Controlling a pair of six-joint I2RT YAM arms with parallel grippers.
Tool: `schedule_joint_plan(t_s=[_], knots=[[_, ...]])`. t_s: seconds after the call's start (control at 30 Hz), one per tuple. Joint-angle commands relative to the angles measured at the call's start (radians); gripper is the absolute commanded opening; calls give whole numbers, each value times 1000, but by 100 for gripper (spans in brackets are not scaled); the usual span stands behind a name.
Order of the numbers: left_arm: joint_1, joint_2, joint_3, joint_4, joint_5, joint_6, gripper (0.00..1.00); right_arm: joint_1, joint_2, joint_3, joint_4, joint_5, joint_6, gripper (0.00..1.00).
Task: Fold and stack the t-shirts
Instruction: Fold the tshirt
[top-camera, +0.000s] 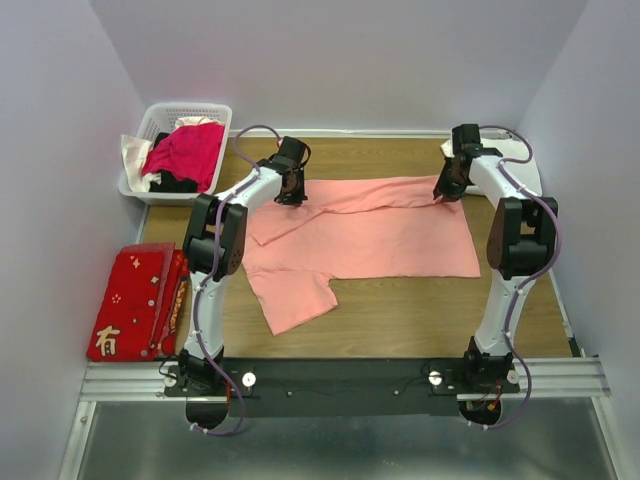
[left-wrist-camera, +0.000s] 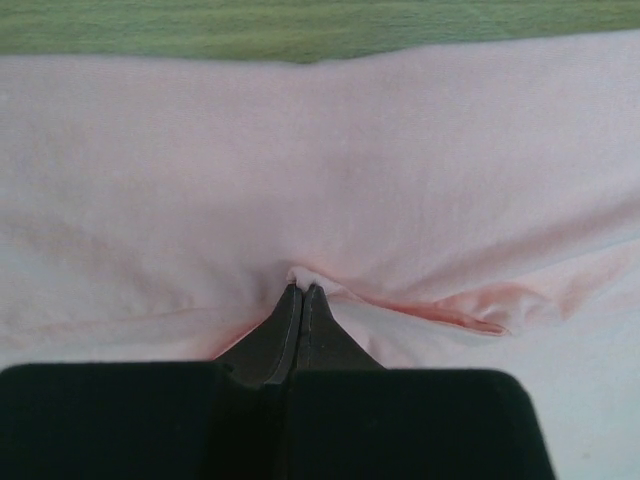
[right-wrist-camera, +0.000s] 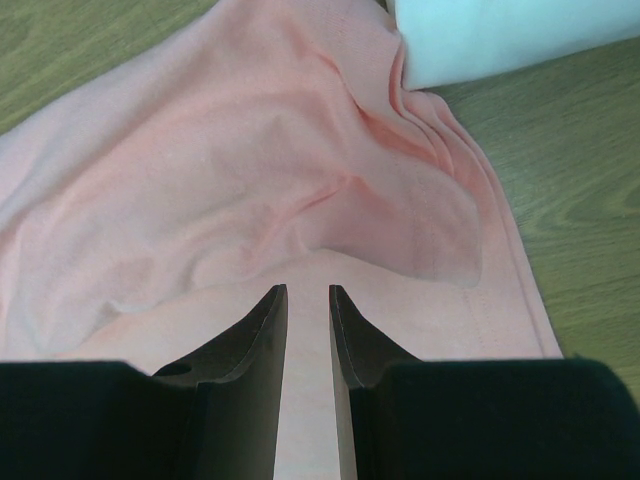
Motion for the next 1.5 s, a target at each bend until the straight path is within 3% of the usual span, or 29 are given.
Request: schedule_joint_plan(t_s=[0.0,0.43,0.83,1.07,1.47], knots=[[-20,-58,26,-44,-45,-2,0,6,-55,-27,12,2,12,32],[-106,-241,-111,-73,-91,-32,0,6,-112,-88,12,21,22,32],[-230,-343,-471,30,-79,-49,0,6,-141,-120,12,27,28,32],[-319,-387,-526,4,-184,-53,21,11,-136,-120,12,12,31,32],[-333,-594,-556,-51,-355,-133,23,20,-127,-131,12,8,26,32]])
